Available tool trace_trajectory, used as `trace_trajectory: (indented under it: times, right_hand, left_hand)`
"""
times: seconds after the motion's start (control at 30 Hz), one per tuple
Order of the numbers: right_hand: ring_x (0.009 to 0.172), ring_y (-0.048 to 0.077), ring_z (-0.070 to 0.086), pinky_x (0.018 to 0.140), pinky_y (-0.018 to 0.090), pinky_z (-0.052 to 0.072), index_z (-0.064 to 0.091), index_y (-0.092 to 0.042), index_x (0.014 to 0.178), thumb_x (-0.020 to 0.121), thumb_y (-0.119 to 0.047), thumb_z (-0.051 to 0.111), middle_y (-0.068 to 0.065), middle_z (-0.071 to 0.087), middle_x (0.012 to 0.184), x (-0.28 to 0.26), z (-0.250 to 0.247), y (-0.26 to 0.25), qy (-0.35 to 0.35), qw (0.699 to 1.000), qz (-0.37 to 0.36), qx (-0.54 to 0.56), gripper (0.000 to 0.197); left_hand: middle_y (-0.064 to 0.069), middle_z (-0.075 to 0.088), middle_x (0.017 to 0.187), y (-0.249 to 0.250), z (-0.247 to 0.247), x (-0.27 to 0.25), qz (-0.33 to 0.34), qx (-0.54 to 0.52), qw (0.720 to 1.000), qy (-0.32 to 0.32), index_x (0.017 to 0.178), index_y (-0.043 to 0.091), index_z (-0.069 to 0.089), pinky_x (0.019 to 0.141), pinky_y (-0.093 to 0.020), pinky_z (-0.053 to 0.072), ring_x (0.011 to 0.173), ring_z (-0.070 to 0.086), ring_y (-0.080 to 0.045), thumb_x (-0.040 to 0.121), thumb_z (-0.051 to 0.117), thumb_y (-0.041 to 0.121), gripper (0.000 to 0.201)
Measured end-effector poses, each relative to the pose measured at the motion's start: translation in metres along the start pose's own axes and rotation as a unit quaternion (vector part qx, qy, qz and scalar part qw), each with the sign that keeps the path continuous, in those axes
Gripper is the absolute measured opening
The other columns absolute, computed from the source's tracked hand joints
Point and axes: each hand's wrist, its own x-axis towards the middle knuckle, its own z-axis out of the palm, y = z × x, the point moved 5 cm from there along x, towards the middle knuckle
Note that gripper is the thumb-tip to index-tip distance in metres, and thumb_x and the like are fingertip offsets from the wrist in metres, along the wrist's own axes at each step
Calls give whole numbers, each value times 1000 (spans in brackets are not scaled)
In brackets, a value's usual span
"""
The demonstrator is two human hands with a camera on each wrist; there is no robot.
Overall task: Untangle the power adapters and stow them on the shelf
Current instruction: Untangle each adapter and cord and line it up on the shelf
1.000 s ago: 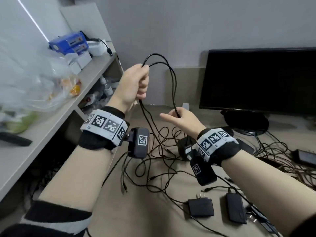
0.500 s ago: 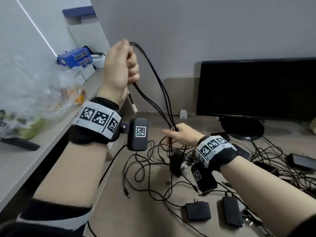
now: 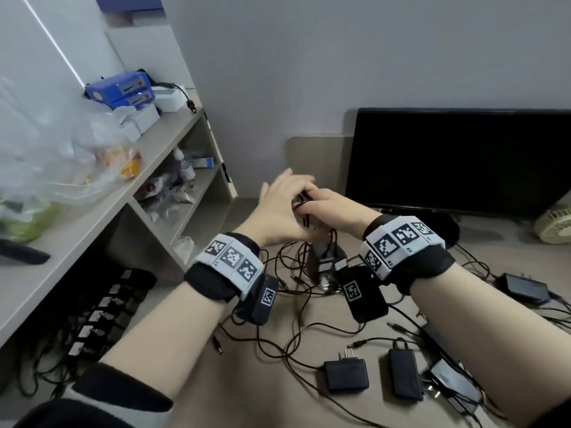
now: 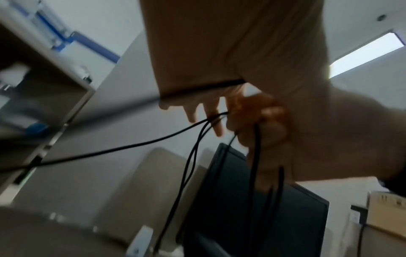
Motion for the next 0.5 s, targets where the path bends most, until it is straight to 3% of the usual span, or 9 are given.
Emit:
trace_trajectory:
  times: [0.03,0.07,0.13,0.2,0.23,0.27,0.3,0.37,0.5]
  right_hand:
    - [52,-4,48,53,13,34,56,-20,81,91,-9,52,-15,52,54,0,3,-5,-3,1000,0,15,16]
    - [44,-2,45,49,14,31,55,-18,75,90,-9,53,-12,48,50,1,7,-8,-7,1000,5,26,18]
    - [39,4,37,43,17,28,57,-13,72,89,-11,53,-1,42,53,3,16,-11,-21,998,14,51,18]
    - [39,8,33,40,18,26,54,-13,67,91,-12,50,1,40,53,8,28,-18,-35,996,11,87,24]
    - [38,8,31,38,17,25,52,-13,65,92,-11,49,0,40,51,11,35,-22,-41,993,7,112,26]
    - [37,7,30,36,17,24,49,-11,67,93,-11,47,0,39,49,14,41,-26,-48,989,1,137,26]
    - [35,7,28,36,18,22,48,-9,71,94,-11,45,1,39,49,16,47,-32,-58,986,-5,158,24]
    - [33,7,25,36,20,18,47,-6,76,96,-11,42,2,39,45,24,66,-39,-82,981,-7,178,21]
    - [36,8,20,42,24,14,39,-15,67,97,-11,41,-7,29,41,38,102,-48,-107,968,7,229,30]
  left_hand:
    - [12,62,111,-6,2,-2,-17,-67,997,18,94,36,55,108,-42,35,111,54,-6,47,86,35,56]
    - [13,65,94,-14,3,-5,-35,-114,992,28,91,33,55,93,-27,46,90,59,-1,50,87,26,53]
    - [15,62,85,-30,4,-12,-59,-119,991,35,94,29,54,73,-13,47,77,58,0,57,86,17,50]
    - [16,60,83,-48,4,-22,-87,-99,991,32,94,29,53,70,-15,46,80,59,-6,71,78,14,37]
    - [14,59,78,-58,3,-29,-114,-138,983,33,90,26,54,68,-18,47,77,60,-12,80,70,12,23]
    - [7,57,69,-65,1,-36,-137,-178,974,36,85,23,55,62,-19,49,69,60,-17,89,61,11,14]
    - [3,51,58,-74,-2,-43,-154,-204,966,47,79,20,56,53,-19,49,57,56,-19,94,54,11,18]
    - [6,40,44,-95,-14,-60,-193,-229,951,76,69,17,58,39,-20,40,38,43,-12,94,53,19,25]
    - [9,40,43,-110,-30,-92,-236,-258,935,55,73,19,60,40,-18,23,37,31,-9,75,71,15,12]
